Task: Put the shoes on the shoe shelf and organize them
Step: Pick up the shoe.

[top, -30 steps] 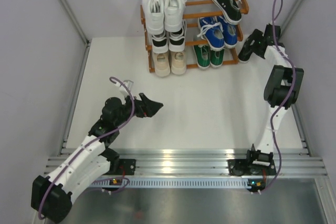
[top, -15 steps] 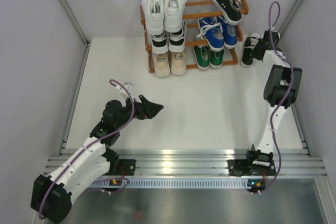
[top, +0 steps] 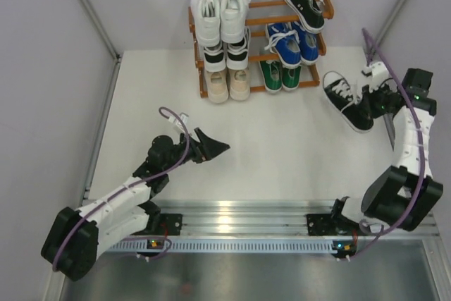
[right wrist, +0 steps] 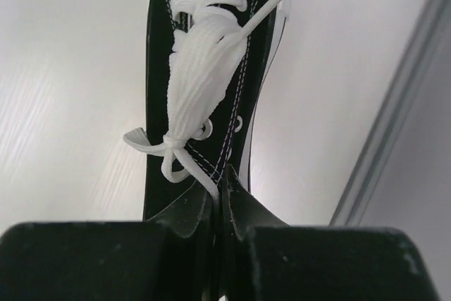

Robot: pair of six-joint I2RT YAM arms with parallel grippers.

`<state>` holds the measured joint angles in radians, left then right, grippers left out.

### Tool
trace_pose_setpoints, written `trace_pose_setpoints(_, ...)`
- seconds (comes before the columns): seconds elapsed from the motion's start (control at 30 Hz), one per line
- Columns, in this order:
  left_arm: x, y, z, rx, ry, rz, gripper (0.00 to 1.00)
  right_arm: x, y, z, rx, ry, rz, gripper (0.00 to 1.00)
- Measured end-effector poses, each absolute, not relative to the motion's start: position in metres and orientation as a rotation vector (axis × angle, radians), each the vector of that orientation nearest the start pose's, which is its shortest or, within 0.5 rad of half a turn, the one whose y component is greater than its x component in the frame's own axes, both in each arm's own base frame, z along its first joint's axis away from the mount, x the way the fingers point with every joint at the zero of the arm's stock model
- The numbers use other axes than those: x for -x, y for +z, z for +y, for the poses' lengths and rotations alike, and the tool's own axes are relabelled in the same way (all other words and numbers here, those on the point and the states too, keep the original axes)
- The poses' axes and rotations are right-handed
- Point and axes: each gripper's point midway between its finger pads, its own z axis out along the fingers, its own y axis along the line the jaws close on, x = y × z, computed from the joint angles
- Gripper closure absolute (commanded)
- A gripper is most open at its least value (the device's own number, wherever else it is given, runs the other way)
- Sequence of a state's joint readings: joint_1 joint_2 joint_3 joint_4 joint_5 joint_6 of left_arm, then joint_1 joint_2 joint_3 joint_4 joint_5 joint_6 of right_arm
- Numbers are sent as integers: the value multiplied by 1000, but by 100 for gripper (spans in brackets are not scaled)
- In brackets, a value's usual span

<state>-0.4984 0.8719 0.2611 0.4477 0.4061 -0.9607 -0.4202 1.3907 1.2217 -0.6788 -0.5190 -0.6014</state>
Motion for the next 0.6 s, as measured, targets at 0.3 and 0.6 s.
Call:
trace_pose_setpoints(0.3,-186,191,-301,-41,-1600,1919,2,-209,162,53,1300,602,1933,100)
trace_pose_setpoints(0.6,-164,215,-320,-87,-1685,1826,2,-169,192,139,1540,893,1572,100)
